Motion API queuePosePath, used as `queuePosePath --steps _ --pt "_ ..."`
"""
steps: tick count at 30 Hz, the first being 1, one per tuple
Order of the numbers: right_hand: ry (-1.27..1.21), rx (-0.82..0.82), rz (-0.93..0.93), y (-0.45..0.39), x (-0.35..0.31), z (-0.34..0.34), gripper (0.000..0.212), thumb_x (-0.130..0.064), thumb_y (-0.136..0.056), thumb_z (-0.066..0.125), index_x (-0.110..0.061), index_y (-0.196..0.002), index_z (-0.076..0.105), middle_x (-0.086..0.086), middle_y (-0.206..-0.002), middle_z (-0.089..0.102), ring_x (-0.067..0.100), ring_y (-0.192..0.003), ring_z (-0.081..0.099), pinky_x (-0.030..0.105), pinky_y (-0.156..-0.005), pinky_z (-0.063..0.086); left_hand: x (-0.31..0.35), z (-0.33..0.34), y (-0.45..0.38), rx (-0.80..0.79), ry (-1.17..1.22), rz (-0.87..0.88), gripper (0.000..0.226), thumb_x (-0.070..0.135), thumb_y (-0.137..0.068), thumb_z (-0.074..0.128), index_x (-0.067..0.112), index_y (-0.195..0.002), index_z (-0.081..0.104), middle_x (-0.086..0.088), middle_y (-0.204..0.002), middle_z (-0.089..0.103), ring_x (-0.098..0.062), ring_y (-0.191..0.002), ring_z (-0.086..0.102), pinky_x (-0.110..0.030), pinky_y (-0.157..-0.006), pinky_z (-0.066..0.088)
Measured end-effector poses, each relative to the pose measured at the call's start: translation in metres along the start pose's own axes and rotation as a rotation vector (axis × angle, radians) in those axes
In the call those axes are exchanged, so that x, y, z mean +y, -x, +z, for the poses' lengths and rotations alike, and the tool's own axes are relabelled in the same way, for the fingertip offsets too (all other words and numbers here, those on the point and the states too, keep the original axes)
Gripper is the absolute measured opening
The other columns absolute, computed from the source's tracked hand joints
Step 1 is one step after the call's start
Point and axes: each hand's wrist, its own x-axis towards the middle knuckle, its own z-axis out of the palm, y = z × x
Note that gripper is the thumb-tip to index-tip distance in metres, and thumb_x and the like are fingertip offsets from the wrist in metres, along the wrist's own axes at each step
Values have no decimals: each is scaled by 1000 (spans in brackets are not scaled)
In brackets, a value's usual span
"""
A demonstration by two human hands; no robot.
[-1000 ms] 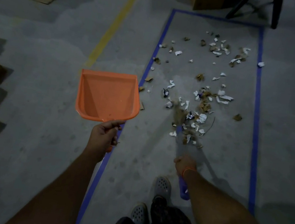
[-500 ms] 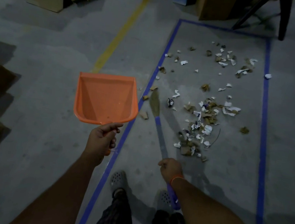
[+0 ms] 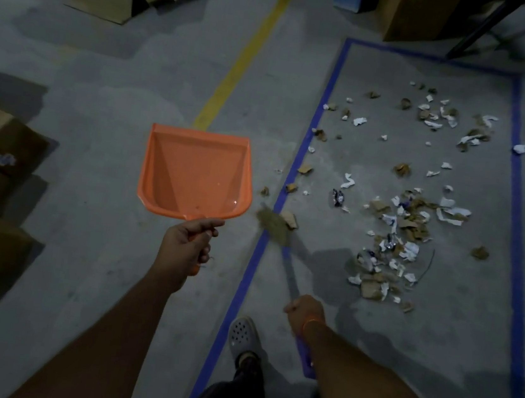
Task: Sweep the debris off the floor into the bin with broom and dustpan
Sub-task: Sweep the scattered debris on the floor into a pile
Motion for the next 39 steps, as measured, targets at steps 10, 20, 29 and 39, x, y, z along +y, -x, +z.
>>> queuePosePath --steps 10,20,29,39 --pt "-356 356 199 -19 -42 -51 25 -7 -86 57 -11 -106 73 8 -115 69 28 -112 62 28 -97 46 11 -37 -58 -77 33 -5 37 -4 -100 47 18 -108 76 0 -85 61 -12 -51 41 -31 -53 27" --pt "-161 39 -45 -63 -113 -66 29 -18 -93 54 -11 -117 70 9 -122 66 28 -114 61 32 -101 48 36 -40 -114 -80 23 8 37 -8 -100 45 13 -108 74 -3 -87 58 -10 -50 40 -23 -45 34" --pt "-6 66 57 -136 -113 -115 30 -23 -93 55 -11 -117 69 9 -119 68 25 -111 63 28 -90 51 75 -35 -203 -51 -53 -12 36 -5 -100 47 17 -106 75 -4 -89 57 -9 -51 41 -24 -48 27" --pt "-239 322 261 -172 -108 -218 28 -23 -97 47 -18 -118 64 2 -124 63 21 -114 62 28 -90 50 112 7 -276 -107 -68 -16 36 -3 -99 49 20 -106 76 1 -86 60 -11 -50 43 -42 -56 16"
